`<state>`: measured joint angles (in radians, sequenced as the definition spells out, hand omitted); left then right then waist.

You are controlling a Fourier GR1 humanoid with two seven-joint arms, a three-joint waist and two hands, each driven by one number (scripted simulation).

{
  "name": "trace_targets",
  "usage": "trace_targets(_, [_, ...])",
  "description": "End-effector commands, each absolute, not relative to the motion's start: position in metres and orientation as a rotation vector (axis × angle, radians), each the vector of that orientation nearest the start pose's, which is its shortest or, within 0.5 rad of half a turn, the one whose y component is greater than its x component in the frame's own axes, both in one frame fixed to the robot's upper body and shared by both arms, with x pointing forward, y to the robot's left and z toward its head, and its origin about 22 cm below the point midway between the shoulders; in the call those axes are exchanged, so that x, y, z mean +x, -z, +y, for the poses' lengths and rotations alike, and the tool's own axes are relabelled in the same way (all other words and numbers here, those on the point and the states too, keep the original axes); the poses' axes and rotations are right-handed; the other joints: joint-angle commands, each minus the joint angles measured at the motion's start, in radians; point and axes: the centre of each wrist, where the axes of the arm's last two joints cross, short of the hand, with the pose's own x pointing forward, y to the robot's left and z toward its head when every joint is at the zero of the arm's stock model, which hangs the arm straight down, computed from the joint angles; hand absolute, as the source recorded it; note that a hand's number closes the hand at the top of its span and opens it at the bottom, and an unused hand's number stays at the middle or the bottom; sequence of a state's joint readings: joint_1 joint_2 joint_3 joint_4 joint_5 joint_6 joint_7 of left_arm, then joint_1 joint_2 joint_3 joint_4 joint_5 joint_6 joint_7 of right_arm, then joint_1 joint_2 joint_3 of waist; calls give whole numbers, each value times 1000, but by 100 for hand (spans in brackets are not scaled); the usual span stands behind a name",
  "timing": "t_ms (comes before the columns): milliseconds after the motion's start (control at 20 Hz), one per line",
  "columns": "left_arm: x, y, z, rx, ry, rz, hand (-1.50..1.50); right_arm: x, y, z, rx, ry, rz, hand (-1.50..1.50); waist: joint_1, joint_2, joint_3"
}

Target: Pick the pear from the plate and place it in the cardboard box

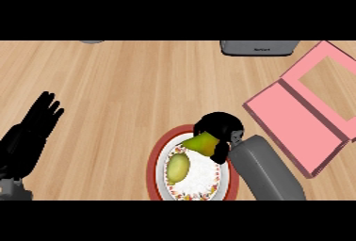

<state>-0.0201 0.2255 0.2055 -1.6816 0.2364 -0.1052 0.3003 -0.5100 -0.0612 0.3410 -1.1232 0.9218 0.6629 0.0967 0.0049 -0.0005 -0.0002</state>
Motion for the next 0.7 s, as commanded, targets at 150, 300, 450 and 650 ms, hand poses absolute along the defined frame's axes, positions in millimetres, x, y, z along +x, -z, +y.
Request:
trace_targets(150, [261,-57,312,44,-54,-1456,0,329,7,-102,-221,-1692,-1033,150,-1,2,0])
trace_targets(300, [244,-44,315,56,-40,-1443,0,331,-18,-102,-231,-1675,-1053,150,-2,0,0])
trace_targets(450, [249,-52,332,50,-57,-1433,0,327,-11,-109,-460,-1498,-1033,150,-5,1,0])
trace_targets(650, [247,-50,326,77,-44,-1453,0,304,-22,-99,-686,-1307,-1005,150,-12,-6,-1])
